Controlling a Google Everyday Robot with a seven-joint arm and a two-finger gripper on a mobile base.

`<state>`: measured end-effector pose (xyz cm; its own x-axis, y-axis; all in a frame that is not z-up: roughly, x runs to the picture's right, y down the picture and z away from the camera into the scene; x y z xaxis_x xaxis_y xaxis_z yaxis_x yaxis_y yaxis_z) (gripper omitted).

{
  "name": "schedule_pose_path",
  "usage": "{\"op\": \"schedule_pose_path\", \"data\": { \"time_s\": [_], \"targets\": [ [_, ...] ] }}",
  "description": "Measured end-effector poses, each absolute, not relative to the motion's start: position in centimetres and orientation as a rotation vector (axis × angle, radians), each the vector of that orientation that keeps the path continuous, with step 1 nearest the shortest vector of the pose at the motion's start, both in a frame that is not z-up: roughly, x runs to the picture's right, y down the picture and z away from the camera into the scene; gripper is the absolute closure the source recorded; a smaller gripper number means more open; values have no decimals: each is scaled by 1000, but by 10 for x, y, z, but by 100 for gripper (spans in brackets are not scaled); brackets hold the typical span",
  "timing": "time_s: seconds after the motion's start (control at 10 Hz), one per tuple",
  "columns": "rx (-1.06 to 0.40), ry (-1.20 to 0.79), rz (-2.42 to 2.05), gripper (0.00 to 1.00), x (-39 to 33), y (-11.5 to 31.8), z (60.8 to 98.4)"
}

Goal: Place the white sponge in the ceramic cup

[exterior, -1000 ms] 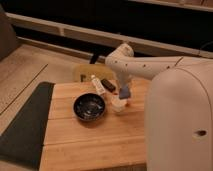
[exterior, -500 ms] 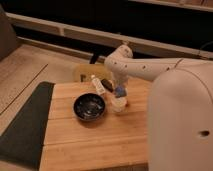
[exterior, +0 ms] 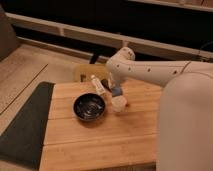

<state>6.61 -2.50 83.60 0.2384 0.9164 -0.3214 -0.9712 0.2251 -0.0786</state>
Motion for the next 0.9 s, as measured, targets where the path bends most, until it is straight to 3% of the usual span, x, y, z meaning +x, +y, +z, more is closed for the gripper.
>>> {"op": "schedule_pose_path", "data": {
  "time_s": [0.9],
  "targets": [
    [-228, 174, 1330, 100, 71, -19, 835]
  ]
}}
